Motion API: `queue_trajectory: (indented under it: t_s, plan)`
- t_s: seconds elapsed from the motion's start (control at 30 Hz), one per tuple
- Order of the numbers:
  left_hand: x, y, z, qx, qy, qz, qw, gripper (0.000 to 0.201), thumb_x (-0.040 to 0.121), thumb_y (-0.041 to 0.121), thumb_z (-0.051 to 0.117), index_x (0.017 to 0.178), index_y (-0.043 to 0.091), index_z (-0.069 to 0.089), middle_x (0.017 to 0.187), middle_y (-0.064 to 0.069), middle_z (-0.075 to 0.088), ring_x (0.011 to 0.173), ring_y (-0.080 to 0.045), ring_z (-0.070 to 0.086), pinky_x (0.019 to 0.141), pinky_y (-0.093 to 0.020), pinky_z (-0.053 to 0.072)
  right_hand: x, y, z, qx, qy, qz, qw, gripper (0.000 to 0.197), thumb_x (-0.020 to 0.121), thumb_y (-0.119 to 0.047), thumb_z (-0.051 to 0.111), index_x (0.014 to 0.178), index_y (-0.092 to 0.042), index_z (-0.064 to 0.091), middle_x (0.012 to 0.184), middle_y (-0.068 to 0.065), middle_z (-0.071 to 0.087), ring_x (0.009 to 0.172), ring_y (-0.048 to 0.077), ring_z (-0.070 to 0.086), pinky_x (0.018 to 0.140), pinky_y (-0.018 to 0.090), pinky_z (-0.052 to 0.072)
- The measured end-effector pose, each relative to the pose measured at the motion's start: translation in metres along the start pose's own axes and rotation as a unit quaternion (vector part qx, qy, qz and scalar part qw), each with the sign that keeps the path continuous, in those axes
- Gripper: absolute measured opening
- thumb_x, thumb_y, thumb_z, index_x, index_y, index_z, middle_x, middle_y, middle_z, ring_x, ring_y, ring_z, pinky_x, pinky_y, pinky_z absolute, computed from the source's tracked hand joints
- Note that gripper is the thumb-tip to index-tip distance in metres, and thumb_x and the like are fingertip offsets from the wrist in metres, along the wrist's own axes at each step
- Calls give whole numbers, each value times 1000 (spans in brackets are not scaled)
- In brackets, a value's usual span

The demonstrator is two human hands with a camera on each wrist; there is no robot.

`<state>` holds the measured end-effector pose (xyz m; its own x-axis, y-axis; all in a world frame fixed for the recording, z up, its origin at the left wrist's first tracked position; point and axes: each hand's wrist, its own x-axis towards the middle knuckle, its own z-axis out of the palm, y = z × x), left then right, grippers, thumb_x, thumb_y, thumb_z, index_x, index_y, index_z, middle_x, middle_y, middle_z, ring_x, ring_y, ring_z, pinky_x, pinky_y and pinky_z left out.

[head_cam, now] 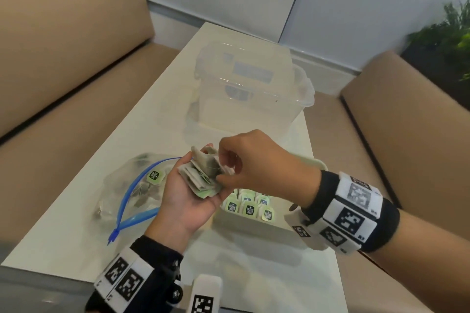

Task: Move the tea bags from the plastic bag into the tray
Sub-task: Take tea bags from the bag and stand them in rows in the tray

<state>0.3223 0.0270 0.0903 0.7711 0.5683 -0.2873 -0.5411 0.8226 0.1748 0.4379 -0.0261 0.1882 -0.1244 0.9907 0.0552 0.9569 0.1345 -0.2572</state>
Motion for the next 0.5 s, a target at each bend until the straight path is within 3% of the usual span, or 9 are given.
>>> queue_trajectory:
  t_s: [0.1, 0.2, 0.3, 0.37, 0.5]
  plan:
    - [-1, 0, 1, -3, 17, 18, 1000, 32, 94, 39, 39, 87, 17, 63, 83, -5, 66, 74, -20, 65, 68, -34, 55, -6, -2, 0, 4, 21, -25, 999, 14, 73, -20, 69, 68, -16, 57, 64, -8, 49, 61, 14, 52, 62, 35, 49]
    - [-1, 1, 1, -5, 24, 26, 999, 35, 97, 40, 38, 87, 17, 62, 77, -7, 69, 70, -23, 69, 69, -39, 57, -12, -5, -9, 38, 56, -30, 997, 13, 73, -18, 69, 69, -14, 57, 65, -7, 57, 61, 8, 54, 63, 29, 49]
    - [-2, 0, -1, -18, 28, 22, 999, 35, 96, 42, 42, 90, 16, 64, 94, -13, 70, 87, -31, 70, 76, -52, 56, -16, 0, -21, 124, 81, 7, 989, 16, 77, -14, 71, 69, -12, 58, 63, -4, 63, 60, 5, 63, 61, 21, 52]
    - [-3, -1, 0, -27, 27, 13, 999, 35, 95, 43, 44, 90, 15, 65, 104, -14, 69, 102, -35, 66, 79, -57, 54, -18, 4, -28, 187, 78, 38, 979, 16, 80, -11, 71, 74, -11, 56, 64, -2, 64, 57, 9, 66, 56, 26, 56]
    - [-5, -5, 2, -40, 25, 5, 999, 38, 94, 43, 45, 86, 13, 68, 95, -18, 70, 88, -40, 68, 79, -61, 52, -21, 13, -35, 230, 86, 43, 968, 21, 88, -9, 63, 91, -21, 46, 79, -5, 60, 62, 13, 67, 56, 29, 59]
